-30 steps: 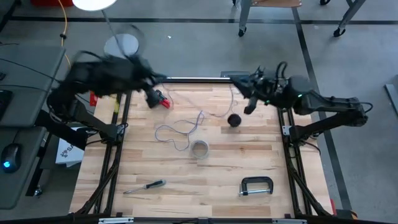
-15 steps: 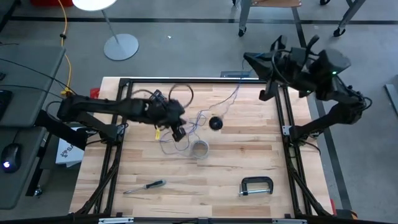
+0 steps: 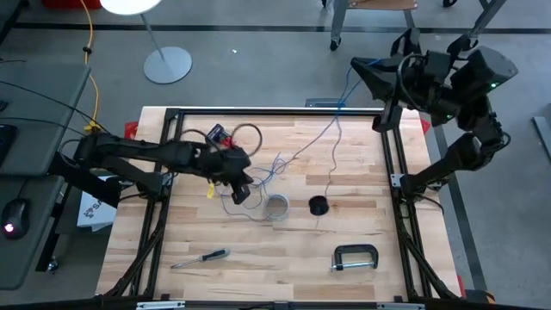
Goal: Coil cords
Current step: Uncoil the blue wire from the spool
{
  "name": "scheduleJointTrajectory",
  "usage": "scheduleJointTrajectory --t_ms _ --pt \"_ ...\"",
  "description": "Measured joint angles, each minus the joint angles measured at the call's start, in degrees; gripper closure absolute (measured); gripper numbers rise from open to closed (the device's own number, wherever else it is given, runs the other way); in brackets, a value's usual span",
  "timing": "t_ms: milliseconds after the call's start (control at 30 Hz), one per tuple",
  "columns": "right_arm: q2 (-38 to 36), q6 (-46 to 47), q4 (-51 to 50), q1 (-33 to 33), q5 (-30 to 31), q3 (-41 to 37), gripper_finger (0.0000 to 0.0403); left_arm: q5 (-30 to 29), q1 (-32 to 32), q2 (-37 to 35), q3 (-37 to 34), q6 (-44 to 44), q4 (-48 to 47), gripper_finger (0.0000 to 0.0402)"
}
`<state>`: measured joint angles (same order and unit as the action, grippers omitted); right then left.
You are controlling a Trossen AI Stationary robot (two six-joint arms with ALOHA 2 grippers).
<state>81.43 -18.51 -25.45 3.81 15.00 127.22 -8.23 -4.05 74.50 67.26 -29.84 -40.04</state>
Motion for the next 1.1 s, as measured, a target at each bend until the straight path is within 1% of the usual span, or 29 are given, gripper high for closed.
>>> scheduleJointTrajectory --t_ms 67,167,233,367,400,467,567,667,767,867,967,1100 --pt "0.4 0.0 -1.1 0.0 0.4 1.2 0.0403 0.0 0.8 -2.5 1.2 1.5 0.1 0.0401" --pt "0.7 0.0 -2.6 0.0 4.7 1.5 0.0403 -1.5 2.3 -6.7 3.6 4.7 -0.1 0.0401" --pt "0.8 -0.3 -3.8 0.0 8.5 1.4 0.0403 -5.5 3.4 -9.7 5.1 6.9 -0.4 0.0401" --pt "0.7 -3.5 -5.3 -0.1 14.5 1.4 0.0403 -16.4 6.3 -15.1 8.3 9.5 -0.4 0.0401" --pt "0.7 -3.4 -5.5 -0.1 15.4 1.4 0.0403 -17.9 7.0 -16.2 9.1 10.1 -0.3 0.0401" --pt "0.7 -1.5 -6.5 -0.1 16.7 1.4 0.0403 -18.7 8.4 -18.4 10.6 11.3 -0.3 0.0401" --pt "0.7 1.5 -10.1 -0.1 17.9 1.4 0.0400 -18.4 9.8 -20.6 11.8 11.5 -0.9 0.0397" --pt "0.7 5.3 -16.3 -0.1 19.4 1.4 0.0380 -17.1 10.0 -21.6 11.8 9.8 -2.6 0.0382" --pt "0.9 9.8 -23.6 -0.1 20.2 1.4 0.0344 -14.1 10.0 -21.3 11.6 7.2 -5.5 0.0359" --pt "1.4 13.5 -28.3 -0.1 20.9 1.4 0.0300 -9.7 10.0 -20.2 11.3 3.1 -7.2 0.0330" --pt "2.4 16.2 -29.2 -0.1 22.3 1.4 0.0255 -6.9 10.1 -19.2 11.3 1.6 -6.6 0.0299" --pt "3.8 16.6 -28.4 -0.1 22.5 1.4 0.0206 -5.2 10.1 -18.4 11.3 1.5 -6.0 0.0257"
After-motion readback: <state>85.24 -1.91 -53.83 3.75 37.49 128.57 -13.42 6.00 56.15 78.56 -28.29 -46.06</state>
